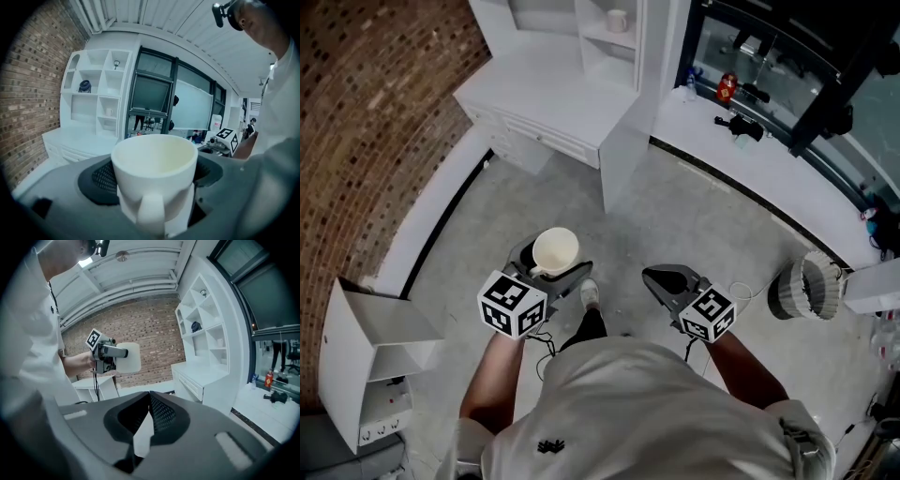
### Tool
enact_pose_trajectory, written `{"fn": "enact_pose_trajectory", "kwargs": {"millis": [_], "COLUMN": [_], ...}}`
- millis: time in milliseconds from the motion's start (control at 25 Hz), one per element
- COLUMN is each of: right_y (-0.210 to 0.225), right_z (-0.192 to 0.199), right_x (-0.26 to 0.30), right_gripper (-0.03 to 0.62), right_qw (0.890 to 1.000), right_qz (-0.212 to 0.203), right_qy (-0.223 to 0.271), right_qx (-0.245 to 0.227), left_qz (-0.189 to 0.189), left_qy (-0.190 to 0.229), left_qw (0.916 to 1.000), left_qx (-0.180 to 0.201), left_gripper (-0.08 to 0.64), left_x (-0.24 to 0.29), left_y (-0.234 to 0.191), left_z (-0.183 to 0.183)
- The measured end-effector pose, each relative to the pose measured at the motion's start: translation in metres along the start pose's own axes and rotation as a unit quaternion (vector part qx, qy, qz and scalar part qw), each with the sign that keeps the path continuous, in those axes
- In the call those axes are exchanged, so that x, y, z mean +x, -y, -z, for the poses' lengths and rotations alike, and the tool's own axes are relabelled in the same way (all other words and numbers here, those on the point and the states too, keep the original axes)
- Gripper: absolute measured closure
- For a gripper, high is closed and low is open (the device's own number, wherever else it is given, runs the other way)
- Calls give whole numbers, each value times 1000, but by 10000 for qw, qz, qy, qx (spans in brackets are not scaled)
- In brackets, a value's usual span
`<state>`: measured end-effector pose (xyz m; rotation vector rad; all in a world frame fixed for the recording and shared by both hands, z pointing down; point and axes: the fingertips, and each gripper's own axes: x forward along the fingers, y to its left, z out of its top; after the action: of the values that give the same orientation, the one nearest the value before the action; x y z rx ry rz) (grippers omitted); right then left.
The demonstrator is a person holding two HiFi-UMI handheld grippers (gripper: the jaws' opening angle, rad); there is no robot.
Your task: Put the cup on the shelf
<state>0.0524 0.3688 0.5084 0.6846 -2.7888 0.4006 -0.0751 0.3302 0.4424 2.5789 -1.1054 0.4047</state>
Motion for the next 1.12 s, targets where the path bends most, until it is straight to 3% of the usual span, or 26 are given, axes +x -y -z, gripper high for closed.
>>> {"fn": "enact_pose_trajectory", "kwargs": {"millis": [520,680,1120], "right_y": [85,102,149], "right_z": [-83,-93,-118], "right_x": [139,173,225], "right_gripper": [580,580,580], "right_qw": [9995,9991,9991], "right_qz": [306,357,210], "right_qy": [-97,-196,-351], "right_qx": [-62,-99,-92], "left_qz": [547,738,771], "left_qy": [-36,-24,-78], "left_qw": [9978,9958,9959], "left_qx": [384,542,468], "left_gripper": [127,127,127], "left_x": [58,71,107], "left_y": [-150,-182,-245], "left_z": [-81,-95,-117]}}
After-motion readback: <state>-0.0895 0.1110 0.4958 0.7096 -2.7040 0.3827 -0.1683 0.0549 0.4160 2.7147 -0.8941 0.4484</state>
